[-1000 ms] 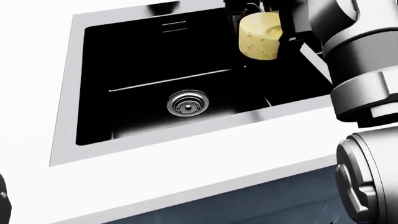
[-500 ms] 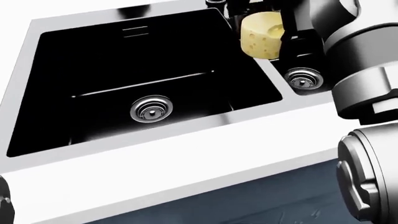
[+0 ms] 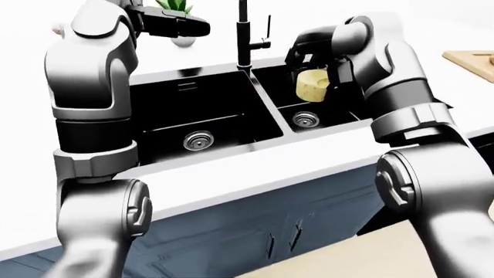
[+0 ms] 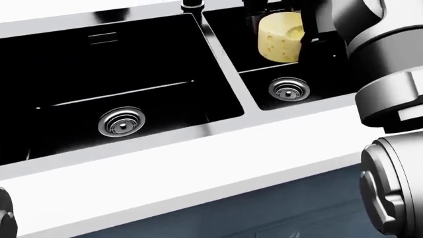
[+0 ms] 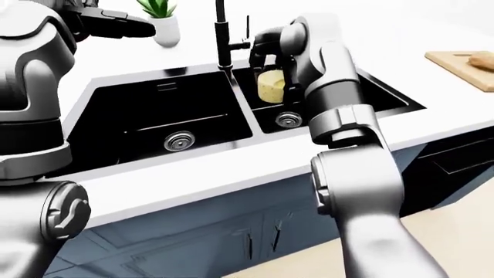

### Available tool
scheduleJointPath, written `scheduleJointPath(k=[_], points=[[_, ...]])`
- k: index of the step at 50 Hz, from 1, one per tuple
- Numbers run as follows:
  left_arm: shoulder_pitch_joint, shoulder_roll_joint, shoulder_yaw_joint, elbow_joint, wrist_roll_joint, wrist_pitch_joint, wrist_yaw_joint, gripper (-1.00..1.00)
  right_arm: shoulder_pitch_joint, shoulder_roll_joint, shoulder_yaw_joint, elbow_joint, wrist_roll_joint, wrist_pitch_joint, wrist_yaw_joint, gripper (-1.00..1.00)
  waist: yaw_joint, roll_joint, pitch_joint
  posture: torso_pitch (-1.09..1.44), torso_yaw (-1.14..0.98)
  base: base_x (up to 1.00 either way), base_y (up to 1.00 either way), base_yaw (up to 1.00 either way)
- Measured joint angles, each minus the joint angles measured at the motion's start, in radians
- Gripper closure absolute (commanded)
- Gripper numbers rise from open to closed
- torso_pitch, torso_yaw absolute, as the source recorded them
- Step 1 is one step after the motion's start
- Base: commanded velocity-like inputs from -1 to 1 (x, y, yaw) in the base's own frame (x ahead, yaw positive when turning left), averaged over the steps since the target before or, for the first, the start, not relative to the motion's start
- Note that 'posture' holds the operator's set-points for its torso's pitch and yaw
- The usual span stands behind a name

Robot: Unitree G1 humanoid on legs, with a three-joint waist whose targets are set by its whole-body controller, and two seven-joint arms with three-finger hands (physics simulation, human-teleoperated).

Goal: Pick up the wedge of cheese and place it on the slice of bread to prepare a simple cheese on bread dish.

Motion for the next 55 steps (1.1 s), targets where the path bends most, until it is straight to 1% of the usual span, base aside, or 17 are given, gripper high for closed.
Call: scheduleJointPath(k=[5, 8, 10, 12, 15, 17, 21, 24, 28, 33, 36, 38, 43, 45, 49, 52, 55], points=[[-0.01, 0.009, 0.012, -0.01, 0.003, 0.0, 0.002, -1.0, -0.002, 0.007, 0.001, -0.011, 0.003, 0.0, 0.005, 1.0, 0.016, 0.05, 0.009, 0.0, 0.0, 0.0, -0.25, 0.0], [-0.013, 0.01, 0.013, -0.019, 0.006, -0.005, 0.005, -1.0, -0.005, 0.007, 0.001, -0.02, 0.007, -0.002, 0.003, 1.0, 0.016, 0.077, 0.005, 0.0, 0.0, 0.0, -0.26, 0.0], [-0.014, 0.011, 0.014, -0.019, 0.006, -0.004, 0.005, -1.0, -0.009, 0.007, 0.001, -0.024, 0.008, -0.002, 0.003, 1.0, 0.013, 0.105, 0.001, 0.0, 0.0, 0.0, -0.25, 0.0], [-0.007, 0.017, 0.02, -0.018, 0.008, -0.003, 0.006, -1.0, -0.007, 0.017, 0.002, -0.03, 0.01, -0.004, 0.0, 1.0, 0.022, 0.085, 0.002, 0.0, 0.0, 0.0, -0.25, 0.0], [0.005, 0.019, 0.029, -0.003, 0.014, 0.008, 0.011, -1.0, 0.002, 0.03, 0.012, -0.017, 0.016, -0.011, 0.004, 1.0, 0.02, 0.087, -0.006, 0.0, 0.0, 0.0, -0.25, 0.0], [0.0, 0.017, 0.027, -0.001, 0.014, 0.012, 0.012, -1.0, 0.001, 0.026, 0.012, -0.01, 0.016, -0.013, 0.005, 1.0, 0.016, 0.075, -0.007, 0.0, 0.0, 0.0, -0.25, 0.0], [-0.01, 0.018, 0.024, -0.008, 0.013, 0.006, 0.01, -1.0, -0.012, 0.018, 0.006, -0.015, 0.013, -0.01, 0.0, 1.0, 0.016, 0.028, -0.001, 0.0, 0.0, 0.0, -0.25, 0.0], [-0.018, 0.016, 0.022, -0.008, 0.013, 0.002, 0.009, -1.0, -0.022, 0.013, 0.005, -0.018, 0.014, -0.011, -0.003, 1.0, 0.015, -0.03, -0.013, 0.0, 0.0, 0.0, -0.26, 0.0], [-0.008, -0.003, -0.003, -0.004, 0.003, 0.001, -0.001, -1.0, -0.007, -0.004, -0.002, 0.003, 0.004, -0.002, -0.003, 1.0, 0.001, 0.0, -0.003, 0.0, 0.0, 0.0, -0.26, 0.0], [-0.014, 0.008, 0.013, -0.003, 0.005, -0.002, 0.0, -1.0, -0.013, 0.004, 0.003, 0.005, 0.003, -0.003, -0.001, 1.0, 0.017, 0.049, 0.008, 0.0, 0.0, 0.0, -0.27, 0.0], [-0.015, 0.009, 0.015, -0.011, 0.008, -0.004, 0.003, -1.0, -0.016, 0.005, 0.002, -0.003, 0.006, -0.004, -0.002, 1.0, 0.017, 0.074, 0.007, 0.0, 0.0, 0.0, -0.27, 0.0], [-0.01, 0.009, 0.016, -0.015, 0.007, -0.007, 0.005, -1.0, -0.018, 0.005, 0.002, -0.009, 0.007, -0.004, -0.001, 1.0, 0.015, 0.101, 0.003, 0.0, 0.0, 0.0, -0.28, 0.0], [0.065, 0.001, 0.036, -0.013, 0.009, -0.018, 0.018, -1.0, 0.0, 0.025, 0.012, -0.016, 0.017, -0.012, 0.005, 1.0, 0.02, 0.09, -0.005, 0.0, 0.0, 0.0, -0.28, 0.0], [0.083, -0.004, 0.039, -0.006, 0.005, -0.017, 0.023, -1.0, 0.001, 0.019, 0.009, -0.017, 0.017, -0.012, 0.008, 1.0, 0.015, 0.077, -0.008, 0.0, 0.0, 0.0, -0.28, 0.0], [0.114, -0.008, 0.039, 0.003, -0.006, -0.039, 0.032, -1.0, -0.008, 0.01, 0.002, -0.034, 0.015, -0.006, 0.006, 1.0, 0.017, 0.027, -0.002, 0.0, 0.0, 0.0, -0.28, 0.0], [0.109, -0.009, 0.036, 0.012, -0.01, -0.04, 0.035, -1.0, -0.012, 0.005, 0.0, -0.042, 0.016, -0.006, 0.002, 1.0, 0.013, -0.03, -0.012, 0.0, 0.0, 0.0, -0.27, 0.0], [0.11, -0.022, 0.012, 0.007, -0.023, -0.038, 0.028, -1.0, 0.003, -0.008, -0.006, -0.021, 0.01, 0.001, 0.001, 1.0, -0.002, -0.01, -0.002, 0.0, 0.0, 0.0, -0.28, 0.0]])
